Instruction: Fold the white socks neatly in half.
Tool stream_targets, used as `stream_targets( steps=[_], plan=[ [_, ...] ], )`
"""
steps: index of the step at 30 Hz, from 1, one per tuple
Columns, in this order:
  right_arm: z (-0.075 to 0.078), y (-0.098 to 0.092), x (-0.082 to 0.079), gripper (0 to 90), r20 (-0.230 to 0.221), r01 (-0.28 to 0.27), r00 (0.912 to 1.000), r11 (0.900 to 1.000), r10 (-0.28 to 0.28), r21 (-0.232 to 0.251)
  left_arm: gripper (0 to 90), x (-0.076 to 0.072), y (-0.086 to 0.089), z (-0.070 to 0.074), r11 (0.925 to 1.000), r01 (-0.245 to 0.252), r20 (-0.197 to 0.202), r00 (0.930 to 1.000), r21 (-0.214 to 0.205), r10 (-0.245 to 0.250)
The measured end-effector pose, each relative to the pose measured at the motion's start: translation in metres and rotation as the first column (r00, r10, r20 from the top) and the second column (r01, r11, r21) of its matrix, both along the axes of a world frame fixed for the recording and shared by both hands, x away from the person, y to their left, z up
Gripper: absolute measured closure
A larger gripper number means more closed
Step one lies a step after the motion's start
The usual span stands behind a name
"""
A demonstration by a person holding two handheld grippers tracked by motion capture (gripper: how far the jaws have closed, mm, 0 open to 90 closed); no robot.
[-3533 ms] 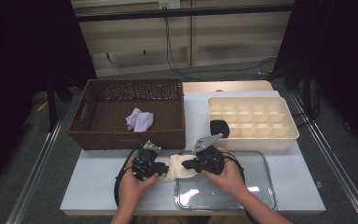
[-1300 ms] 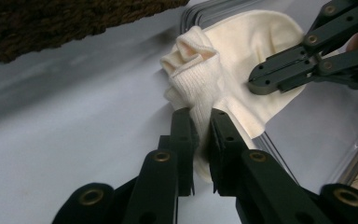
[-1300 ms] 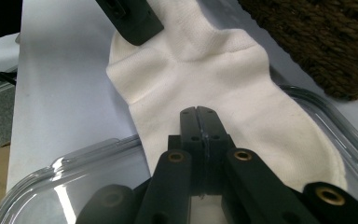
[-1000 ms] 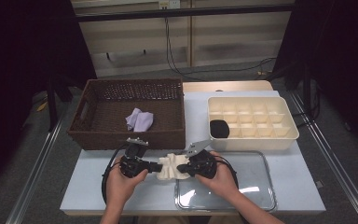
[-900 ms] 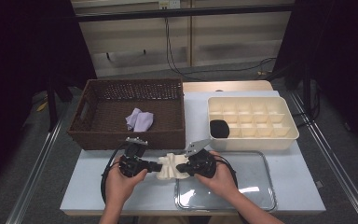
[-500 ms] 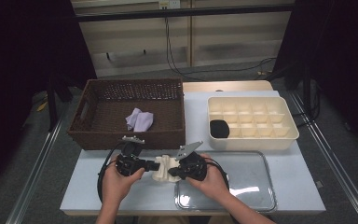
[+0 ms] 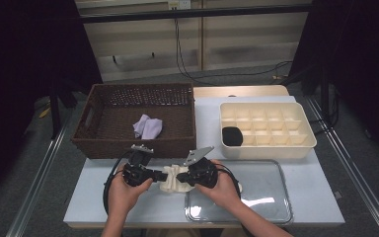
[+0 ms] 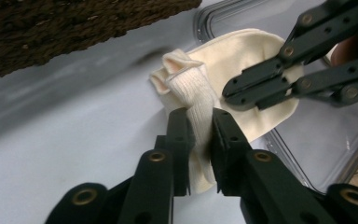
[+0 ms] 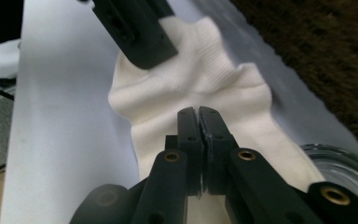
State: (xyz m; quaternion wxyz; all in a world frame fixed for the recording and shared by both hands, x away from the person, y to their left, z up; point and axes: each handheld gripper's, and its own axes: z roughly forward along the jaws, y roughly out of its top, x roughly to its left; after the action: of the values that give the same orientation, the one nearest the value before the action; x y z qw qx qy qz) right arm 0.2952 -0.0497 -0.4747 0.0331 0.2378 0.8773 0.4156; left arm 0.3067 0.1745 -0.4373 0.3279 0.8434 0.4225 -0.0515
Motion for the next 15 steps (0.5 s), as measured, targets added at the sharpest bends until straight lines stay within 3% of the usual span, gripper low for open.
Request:
stream_targets(
  steps=[1, 3, 7, 13, 15],
  plan=[
    [-0.002, 0.002, 0.000, 88.1, 0.001, -0.003, 1.0000, 0.9999, 0.003, -0.011, 75.4, 0.000, 0.001, -0.001, 0.9999, 0.003, 0.008, 1.0000, 0.011, -0.003],
    [-0.006, 0.003, -0.001, 88.5, 0.004, -0.005, 1.0000, 0.9996, 0.005, -0.029, 66.5, 0.000, 0.004, -0.003, 0.9993, -0.033, 0.022, 0.9992, 0.018, 0.033],
    [-0.006, 0.002, -0.002, 88.6, 0.007, -0.009, 0.9999, 0.9994, 0.009, -0.034, 66.0, 0.001, 0.010, -0.007, 0.9966, -0.079, 0.012, 0.9968, 0.023, 0.079],
    [-0.007, 0.002, -0.002, 89.3, 0.013, -0.009, 0.9999, 0.9994, 0.009, -0.033, 69.3, 0.000, 0.012, -0.011, 0.9941, -0.102, -0.014, 0.9946, 0.036, 0.103],
    [-0.006, 0.002, -0.002, 89.5, 0.010, -0.006, 0.9999, 0.9992, 0.007, -0.038, 69.2, 0.000, 0.012, -0.015, 0.9940, -0.100, -0.006, 0.9950, 0.045, 0.100]
  ],
)
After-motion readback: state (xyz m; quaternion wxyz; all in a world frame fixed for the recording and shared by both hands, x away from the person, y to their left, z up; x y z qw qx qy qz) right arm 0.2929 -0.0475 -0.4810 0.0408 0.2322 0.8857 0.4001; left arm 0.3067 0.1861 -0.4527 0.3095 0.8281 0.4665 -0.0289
